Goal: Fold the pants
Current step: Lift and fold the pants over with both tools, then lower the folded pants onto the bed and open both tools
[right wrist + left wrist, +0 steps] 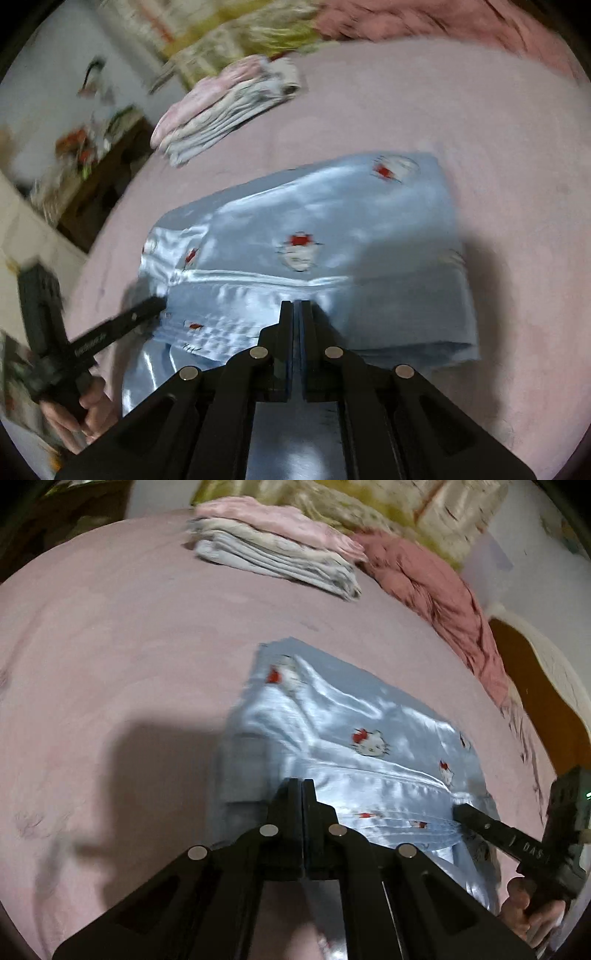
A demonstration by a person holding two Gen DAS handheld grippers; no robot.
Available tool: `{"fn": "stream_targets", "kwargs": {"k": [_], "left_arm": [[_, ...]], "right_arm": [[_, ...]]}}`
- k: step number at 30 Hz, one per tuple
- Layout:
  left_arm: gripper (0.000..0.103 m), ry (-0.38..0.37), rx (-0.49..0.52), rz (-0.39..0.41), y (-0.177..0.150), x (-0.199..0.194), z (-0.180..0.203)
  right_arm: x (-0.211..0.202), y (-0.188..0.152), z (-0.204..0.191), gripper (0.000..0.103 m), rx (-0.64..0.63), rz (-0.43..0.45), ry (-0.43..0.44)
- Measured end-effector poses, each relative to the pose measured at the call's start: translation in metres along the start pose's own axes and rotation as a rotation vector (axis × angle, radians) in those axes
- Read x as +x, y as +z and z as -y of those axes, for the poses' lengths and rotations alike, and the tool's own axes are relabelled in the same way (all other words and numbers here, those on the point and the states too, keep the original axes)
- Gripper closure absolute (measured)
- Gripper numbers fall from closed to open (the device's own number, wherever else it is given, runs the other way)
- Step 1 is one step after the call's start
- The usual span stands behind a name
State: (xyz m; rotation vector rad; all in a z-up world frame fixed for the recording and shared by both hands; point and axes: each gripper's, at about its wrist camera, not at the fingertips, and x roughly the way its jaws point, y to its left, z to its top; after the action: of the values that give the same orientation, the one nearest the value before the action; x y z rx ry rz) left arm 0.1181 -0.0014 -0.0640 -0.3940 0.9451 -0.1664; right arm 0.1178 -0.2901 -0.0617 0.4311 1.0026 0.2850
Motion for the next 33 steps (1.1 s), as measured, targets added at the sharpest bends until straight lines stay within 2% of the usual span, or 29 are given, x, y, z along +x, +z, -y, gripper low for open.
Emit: {"fn": "stream_targets", "kwargs": {"k": [2, 5, 8, 11, 16, 23, 30, 33], "left_arm": [[0.101, 0.003, -0.011, 0.024, -0.002, -0.004, -0.007], [0.101, -0.015, -0.03, 0.022, -0.004, -0.005, -0.013], [0.101, 0.038, -0.021, 0.052, -0.004, -0.012, -0.014], [0.101, 0.055, -0.007, 0.068, -0.006, -0.018, -0.018], [0.1, 0.13, 0.034, 0.111, -0.012, -0.037, -0.025], [0.1, 0.115, 0.12, 0.176, -0.022, -0.08, -0.022], [0.1, 0.071, 0.236, 0.243, -0.046, -0.109, 0.009], [0.1, 0.029, 0.246, 0.266, -0.054, -0.116, 0.017]], "right_arm": [[-0.011, 0.002, 0.017, 0.101, 0.058, 0.039, -0.017], [-0.023, -0.001, 0.029, 0.101, 0.068, 0.093, -0.115], [-0.028, -0.001, 0.041, 0.101, 0.093, 0.105, -0.145], [-0.032, -0.002, 0.051, 0.101, 0.11, 0.11, -0.154], [-0.049, -0.009, 0.052, 0.101, 0.076, 0.168, -0.223], [-0.095, -0.04, 0.07, 0.101, 0.132, 0.228, -0.139], [-0.116, -0.069, 0.046, 0.101, 0.053, 0.219, -0.13], [-0.125, -0.077, 0.037, 0.101, 0.027, 0.239, -0.142]]}}
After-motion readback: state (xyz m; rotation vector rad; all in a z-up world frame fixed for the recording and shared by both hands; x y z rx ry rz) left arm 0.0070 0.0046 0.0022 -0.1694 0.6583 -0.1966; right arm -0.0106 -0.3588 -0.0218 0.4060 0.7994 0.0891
